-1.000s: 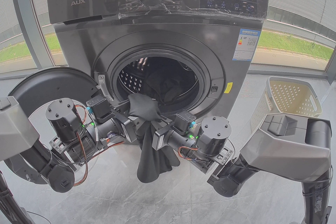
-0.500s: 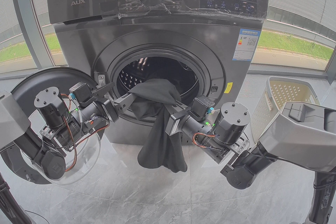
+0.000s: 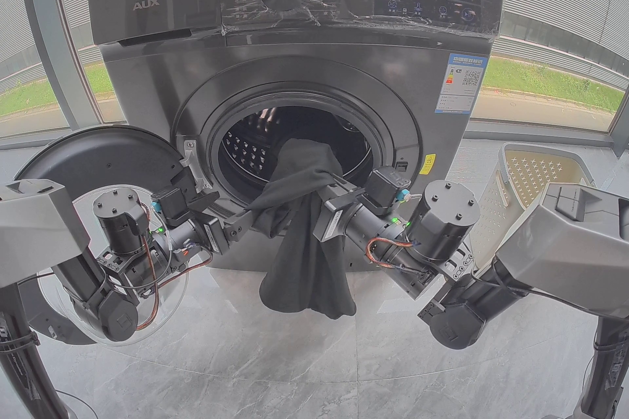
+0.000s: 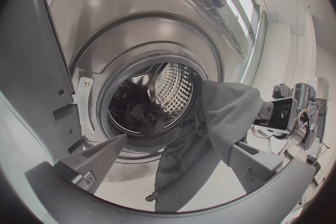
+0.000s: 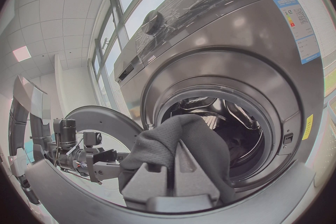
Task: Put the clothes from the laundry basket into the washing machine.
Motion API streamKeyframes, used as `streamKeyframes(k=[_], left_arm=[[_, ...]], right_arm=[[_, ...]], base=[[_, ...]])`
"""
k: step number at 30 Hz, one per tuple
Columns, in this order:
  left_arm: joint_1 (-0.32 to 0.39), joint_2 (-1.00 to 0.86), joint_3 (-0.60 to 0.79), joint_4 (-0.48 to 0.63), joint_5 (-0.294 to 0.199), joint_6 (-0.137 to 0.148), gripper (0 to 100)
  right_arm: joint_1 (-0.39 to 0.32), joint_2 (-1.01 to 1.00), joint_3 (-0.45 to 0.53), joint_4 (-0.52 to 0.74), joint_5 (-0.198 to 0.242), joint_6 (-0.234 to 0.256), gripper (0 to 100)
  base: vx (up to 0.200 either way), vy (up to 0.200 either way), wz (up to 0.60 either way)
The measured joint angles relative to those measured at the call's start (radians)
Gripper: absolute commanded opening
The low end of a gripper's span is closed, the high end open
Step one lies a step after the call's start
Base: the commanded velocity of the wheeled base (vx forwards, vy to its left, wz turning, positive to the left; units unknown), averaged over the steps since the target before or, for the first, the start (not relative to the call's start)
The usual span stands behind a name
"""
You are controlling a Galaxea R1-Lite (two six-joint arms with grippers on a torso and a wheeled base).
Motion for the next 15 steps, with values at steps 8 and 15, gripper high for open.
streamKeyframes(k=[8, 15], left_arm=[[0.010, 0.017, 0.028, -0.002, -0.008, 0.009, 100], [0.030, 0.020, 0.073, 0.003, -0.078, 0.075, 100]], right_arm=[[-0.035, -0.003, -0.017, 0.017, -0.047, 0.012, 0], [-0.055, -0.004, -0.035, 0.033, -0.060, 0.016, 0]], base=[[0.000, 0.000, 0.00], [0.000, 0.000, 0.00]])
